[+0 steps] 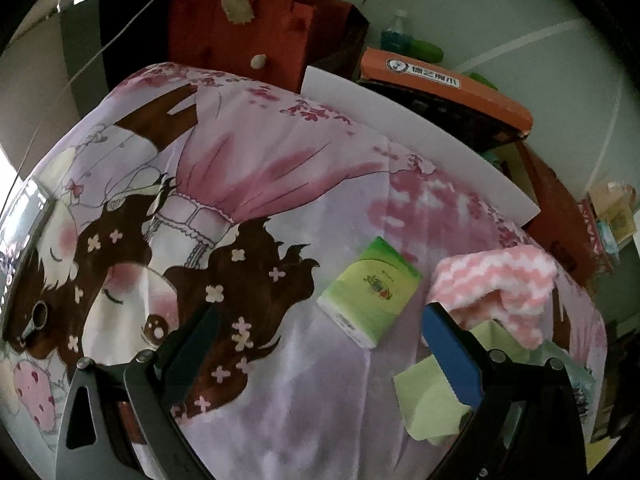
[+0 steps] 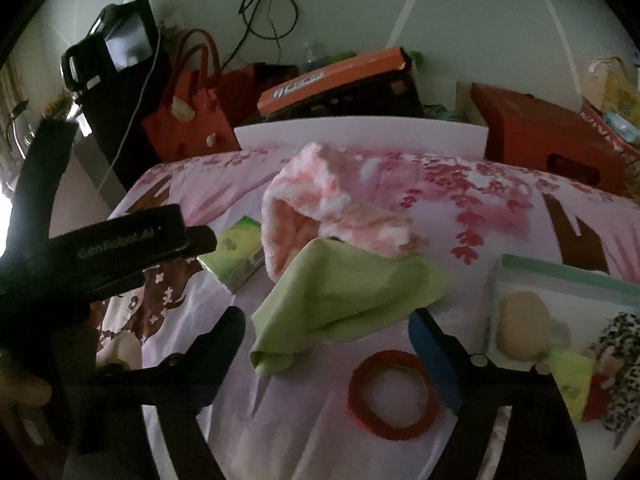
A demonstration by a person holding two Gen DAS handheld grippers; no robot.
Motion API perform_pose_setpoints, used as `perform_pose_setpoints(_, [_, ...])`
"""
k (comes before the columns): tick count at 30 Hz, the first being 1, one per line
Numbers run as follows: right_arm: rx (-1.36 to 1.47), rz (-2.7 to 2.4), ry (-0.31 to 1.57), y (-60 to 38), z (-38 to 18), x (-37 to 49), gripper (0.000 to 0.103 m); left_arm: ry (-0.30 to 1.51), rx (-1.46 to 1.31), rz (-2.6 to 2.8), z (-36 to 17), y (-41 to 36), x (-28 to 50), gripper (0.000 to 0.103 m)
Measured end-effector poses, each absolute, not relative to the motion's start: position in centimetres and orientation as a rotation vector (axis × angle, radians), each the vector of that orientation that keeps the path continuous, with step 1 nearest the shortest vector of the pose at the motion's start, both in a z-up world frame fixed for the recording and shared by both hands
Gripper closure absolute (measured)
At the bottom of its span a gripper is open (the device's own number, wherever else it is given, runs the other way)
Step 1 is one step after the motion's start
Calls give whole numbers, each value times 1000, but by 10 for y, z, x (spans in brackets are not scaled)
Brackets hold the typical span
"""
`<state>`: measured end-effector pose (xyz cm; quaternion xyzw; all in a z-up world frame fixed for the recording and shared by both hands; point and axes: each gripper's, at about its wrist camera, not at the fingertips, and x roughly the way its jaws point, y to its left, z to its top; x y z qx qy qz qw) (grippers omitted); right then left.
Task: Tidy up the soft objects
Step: 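Grasp the light green cloth with the right tool while the left tool grasps the pink fuzzy towel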
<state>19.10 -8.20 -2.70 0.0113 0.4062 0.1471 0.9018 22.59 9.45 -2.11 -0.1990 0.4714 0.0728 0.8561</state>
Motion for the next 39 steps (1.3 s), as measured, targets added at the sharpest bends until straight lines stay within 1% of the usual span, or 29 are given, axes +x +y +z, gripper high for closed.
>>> perform_pose_setpoints(3, [21, 309, 854, -78, -32, 195, 27, 1004, -388, 144, -23, 92, 231, 3])
perform_pose_setpoints(5, [24, 307, 861, -79, -34, 198, 35, 1009, -368, 134, -23, 89, 234, 3])
perform_pose_setpoints(6, [32, 305, 869, -79, -36, 199, 36, 1006, -366, 130, -22, 88, 235, 3])
perform_pose_setpoints(9, [47, 304, 890, -81, -41, 202, 51, 1003, -365, 105, -18, 83, 238, 3])
perform_pose_setpoints(11, [57, 302, 903, -83, -45, 203, 64, 1007, -358, 99, -17, 79, 239, 3])
perform_pose_setpoints(15, [125, 331, 929, -89, -49, 204, 75, 1009, -346, 88, -14, 75, 240, 3])
perform_pose_setpoints(17, [136, 341, 929, -90, -48, 204, 86, 1002, -349, 81, -12, 73, 239, 3])
perform_pose_setpoints(20, [133, 350, 932, -89, -46, 202, 94, 993, -354, 67, -8, 70, 238, 3])
perform_pose_setpoints(23, [118, 346, 931, -92, -43, 199, 97, 980, -365, 31, -4, 65, 236, 3])
perform_pose_setpoints(29, [88, 287, 938, -101, -41, 197, 98, 953, -341, -32, -1, 50, 234, 4])
perform_pose_setpoints(31, [90, 276, 946, -105, -41, 198, 98, 952, -319, -46, -3, 44, 234, 8])
perform_pose_setpoints(34, [95, 275, 950, -109, -41, 198, 98, 951, -298, -73, -6, 35, 235, 12])
perform_pose_setpoints(35, [94, 274, 951, -109, -42, 199, 98, 948, -289, -84, -6, 32, 236, 14])
perform_pose_setpoints(37, [94, 274, 953, -110, -42, 199, 98, 943, -272, -99, -7, 26, 238, 33])
perform_pose_setpoints(38, [92, 274, 954, -110, -42, 199, 98, 940, -263, -107, -8, 23, 239, 36])
perform_pose_setpoints(39, [90, 275, 954, -110, -42, 198, 98, 941, -257, -115, -10, 21, 241, 43])
